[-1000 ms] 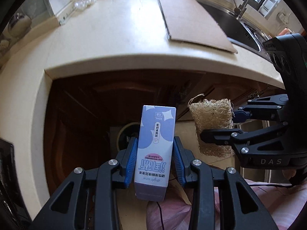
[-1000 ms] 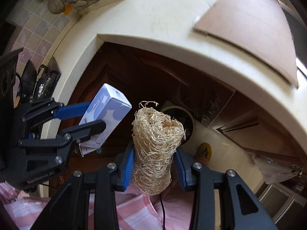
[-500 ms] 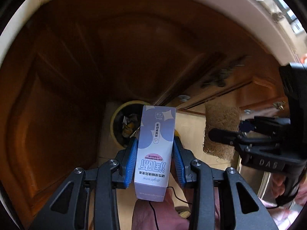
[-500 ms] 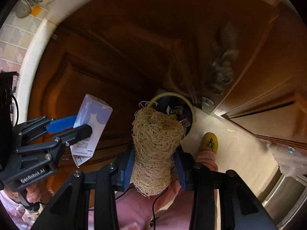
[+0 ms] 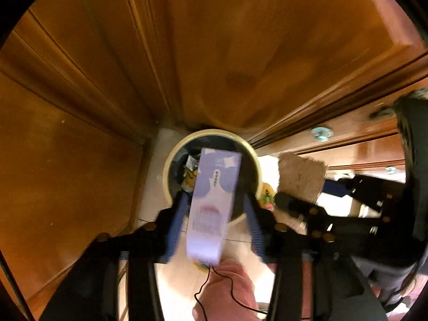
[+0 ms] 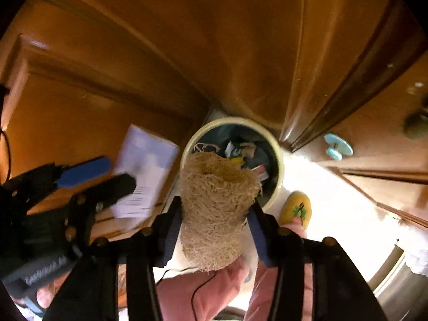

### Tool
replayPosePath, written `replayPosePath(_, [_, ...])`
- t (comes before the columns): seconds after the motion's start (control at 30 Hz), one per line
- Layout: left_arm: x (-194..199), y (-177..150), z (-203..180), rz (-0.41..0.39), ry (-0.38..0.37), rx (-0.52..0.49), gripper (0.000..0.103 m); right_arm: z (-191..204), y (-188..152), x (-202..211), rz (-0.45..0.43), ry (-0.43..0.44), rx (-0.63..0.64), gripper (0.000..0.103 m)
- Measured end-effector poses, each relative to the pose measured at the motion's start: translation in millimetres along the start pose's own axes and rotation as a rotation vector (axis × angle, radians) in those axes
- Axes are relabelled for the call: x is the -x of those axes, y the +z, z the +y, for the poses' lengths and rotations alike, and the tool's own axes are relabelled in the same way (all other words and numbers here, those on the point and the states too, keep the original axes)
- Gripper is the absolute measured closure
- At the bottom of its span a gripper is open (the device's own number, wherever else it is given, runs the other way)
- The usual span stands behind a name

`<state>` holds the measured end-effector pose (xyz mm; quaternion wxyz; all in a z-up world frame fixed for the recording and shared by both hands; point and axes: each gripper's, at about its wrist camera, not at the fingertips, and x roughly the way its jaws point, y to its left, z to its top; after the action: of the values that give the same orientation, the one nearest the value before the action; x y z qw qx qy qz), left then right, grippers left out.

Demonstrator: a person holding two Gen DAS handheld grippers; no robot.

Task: Collect trash
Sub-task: 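Open both tools to drop the carton and loofah into the bin, then raise both tools back up to the counter trash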

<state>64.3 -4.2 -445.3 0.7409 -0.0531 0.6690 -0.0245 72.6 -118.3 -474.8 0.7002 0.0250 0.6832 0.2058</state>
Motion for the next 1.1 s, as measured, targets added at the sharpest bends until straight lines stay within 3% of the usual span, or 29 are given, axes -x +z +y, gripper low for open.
replayPosePath(0.1, [-10.0, -2.5, 5.9, -0.026, 0.028, 0.018, 0.029, -8.7, 3.0, -15.5, -0.016, -0.018, -0.01, 0.042])
replayPosePath(0.17, [-16.7, -2.1, 10.6, -0.024, 0.036, 0.026, 0.025, -13.6, 3.4, -24.2, -0.008, -0.028, -0.018, 0.04])
replayPosePath(0.33, [-27.5, -0.3, 6.1, -0.008, 0.079, 0.007, 0.023, -19.6, 2.6, -27.1, -0.002, -0.027, -0.041, 0.038])
replayPosePath(0.73, [2.2, 0.3, 4.2, -0.021, 0.059, 0.007, 0.023, -21.1, -2.3, -6.1, -0.022, -0.025, -0.062, 0.037])
replayPosePath(0.97, [56.0, 0.4, -3.2, -0.057, 0.058, 0.022, 0.022, -18.8, -10.1, -3.3, 0.208, 0.074, -0.12, 0.032])
replayPosePath(1.1, [87.3, -1.8, -3.5, -0.09, 0.056, 0.04, 0.022, -4.6, -15.5, 17.4, 0.181, 0.08, -0.077, 0.029])
